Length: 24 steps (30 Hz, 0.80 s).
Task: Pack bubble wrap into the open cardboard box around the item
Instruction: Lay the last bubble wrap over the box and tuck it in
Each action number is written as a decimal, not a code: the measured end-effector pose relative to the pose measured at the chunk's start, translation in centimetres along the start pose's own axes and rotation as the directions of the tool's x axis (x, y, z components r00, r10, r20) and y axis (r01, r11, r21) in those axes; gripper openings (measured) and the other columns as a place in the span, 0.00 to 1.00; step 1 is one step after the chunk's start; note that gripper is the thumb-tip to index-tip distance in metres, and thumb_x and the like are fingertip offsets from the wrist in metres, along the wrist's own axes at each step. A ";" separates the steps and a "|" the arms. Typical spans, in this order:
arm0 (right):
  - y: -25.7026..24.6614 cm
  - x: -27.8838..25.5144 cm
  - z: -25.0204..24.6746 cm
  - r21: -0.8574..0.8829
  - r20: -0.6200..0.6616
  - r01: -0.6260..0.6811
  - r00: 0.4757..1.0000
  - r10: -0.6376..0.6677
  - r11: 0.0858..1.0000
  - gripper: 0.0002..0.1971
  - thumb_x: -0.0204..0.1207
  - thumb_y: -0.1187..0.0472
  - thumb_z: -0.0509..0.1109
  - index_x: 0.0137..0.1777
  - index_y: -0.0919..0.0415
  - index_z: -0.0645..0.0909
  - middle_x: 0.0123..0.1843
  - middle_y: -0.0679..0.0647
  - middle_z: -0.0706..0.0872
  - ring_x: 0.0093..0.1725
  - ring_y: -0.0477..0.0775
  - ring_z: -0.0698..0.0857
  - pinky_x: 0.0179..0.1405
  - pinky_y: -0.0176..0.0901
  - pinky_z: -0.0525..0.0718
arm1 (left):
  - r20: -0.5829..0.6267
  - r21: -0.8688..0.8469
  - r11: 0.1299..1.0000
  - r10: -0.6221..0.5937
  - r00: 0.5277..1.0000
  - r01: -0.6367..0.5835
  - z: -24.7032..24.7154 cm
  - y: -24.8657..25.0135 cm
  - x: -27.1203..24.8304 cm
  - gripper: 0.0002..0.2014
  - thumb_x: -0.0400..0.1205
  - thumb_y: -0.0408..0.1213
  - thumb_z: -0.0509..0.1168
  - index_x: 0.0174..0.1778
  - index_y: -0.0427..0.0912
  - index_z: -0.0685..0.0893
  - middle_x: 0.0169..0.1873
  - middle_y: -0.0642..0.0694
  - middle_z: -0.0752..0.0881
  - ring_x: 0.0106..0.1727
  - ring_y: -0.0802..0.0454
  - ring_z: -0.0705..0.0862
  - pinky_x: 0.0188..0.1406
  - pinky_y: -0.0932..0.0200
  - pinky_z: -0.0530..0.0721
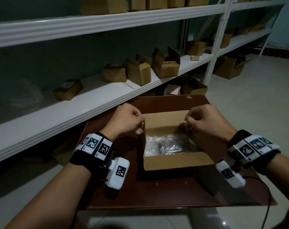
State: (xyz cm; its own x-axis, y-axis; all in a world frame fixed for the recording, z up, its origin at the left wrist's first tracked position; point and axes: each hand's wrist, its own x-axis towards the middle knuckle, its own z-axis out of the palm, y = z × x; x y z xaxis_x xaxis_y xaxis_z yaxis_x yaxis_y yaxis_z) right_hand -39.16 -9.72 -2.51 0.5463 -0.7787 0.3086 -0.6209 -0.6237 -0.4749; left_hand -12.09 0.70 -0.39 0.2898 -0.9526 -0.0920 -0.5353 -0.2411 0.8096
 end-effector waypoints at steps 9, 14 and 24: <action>-0.2 0.0 0.9 -0.156 0.182 0.103 0.980 -0.074 0.982 0.09 0.81 0.49 0.73 0.51 0.50 0.93 0.42 0.45 0.92 0.43 0.41 0.88 0.39 0.28 0.80 | 0.273 0.258 0.953 0.082 0.959 -0.155 2.4 0.0 -0.4 0.10 0.75 0.33 0.83 0.51 0.35 0.94 0.30 0.47 0.92 0.35 0.52 0.92 0.47 0.49 0.95; -0.6 -0.1 1.3 -0.244 0.233 0.281 0.946 -0.226 0.928 0.17 0.82 0.40 0.69 0.54 0.49 0.92 0.41 0.45 0.92 0.39 0.42 0.88 0.41 0.37 0.87 | 0.320 0.476 0.825 0.159 0.934 -0.304 3.2 0.8 -1.1 0.20 0.76 0.56 0.80 0.53 0.44 0.96 0.39 0.54 0.90 0.43 0.58 0.88 0.48 0.56 0.89; -1.0 -0.3 1.7 -0.281 0.241 0.351 0.927 -0.288 0.893 0.33 0.80 0.27 0.53 0.52 0.49 0.91 0.34 0.42 0.87 0.31 0.39 0.83 0.33 0.35 0.83 | 0.598 0.612 0.683 -0.068 0.799 -0.400 1.6 1.7 -3.4 0.61 0.53 0.81 0.76 0.83 0.57 0.74 0.76 0.56 0.79 0.73 0.52 0.78 0.74 0.49 0.80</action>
State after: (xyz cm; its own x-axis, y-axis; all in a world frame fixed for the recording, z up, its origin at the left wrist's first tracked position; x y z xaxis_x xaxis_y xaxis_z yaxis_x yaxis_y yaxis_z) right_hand -37.78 -8.73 -3.61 0.8209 -0.5253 0.2241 -0.5207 -0.8496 -0.0844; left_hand -15.28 3.27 0.34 -0.2064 -0.8554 -0.4750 -0.9666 0.1029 0.2348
